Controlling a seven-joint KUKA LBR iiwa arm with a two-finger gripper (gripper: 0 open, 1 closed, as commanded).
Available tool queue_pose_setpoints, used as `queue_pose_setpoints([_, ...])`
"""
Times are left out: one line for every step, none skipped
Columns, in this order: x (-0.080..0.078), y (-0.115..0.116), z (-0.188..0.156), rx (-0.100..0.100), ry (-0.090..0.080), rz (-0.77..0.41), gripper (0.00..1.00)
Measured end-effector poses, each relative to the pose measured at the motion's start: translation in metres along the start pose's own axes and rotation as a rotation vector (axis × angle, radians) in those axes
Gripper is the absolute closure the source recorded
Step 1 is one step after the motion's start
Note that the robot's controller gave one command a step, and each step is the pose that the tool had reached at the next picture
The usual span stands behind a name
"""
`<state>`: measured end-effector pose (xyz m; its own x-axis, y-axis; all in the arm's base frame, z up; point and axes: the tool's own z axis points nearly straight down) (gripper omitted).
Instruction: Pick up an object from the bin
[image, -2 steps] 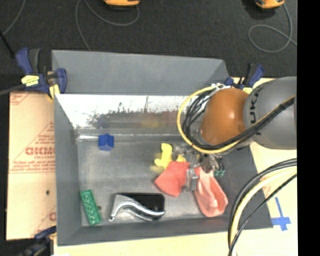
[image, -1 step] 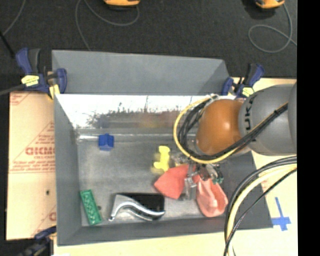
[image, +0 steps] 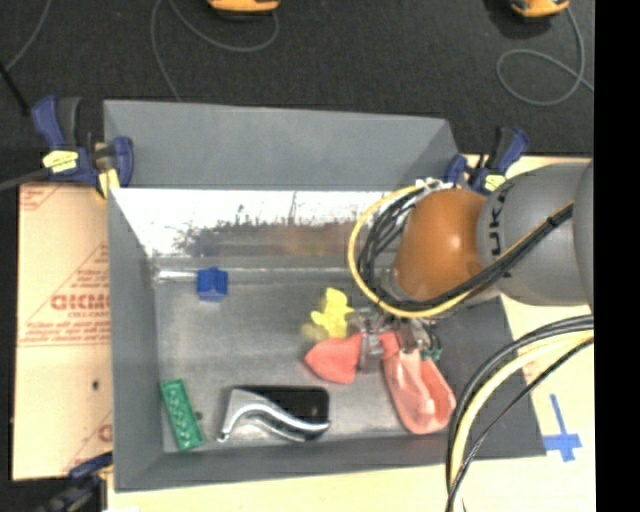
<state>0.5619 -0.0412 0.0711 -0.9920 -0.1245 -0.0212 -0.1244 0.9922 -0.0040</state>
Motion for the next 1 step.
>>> queue_pose_setpoints([0.0,0.0,0.0,0.0,0.0,0.001,1.0])
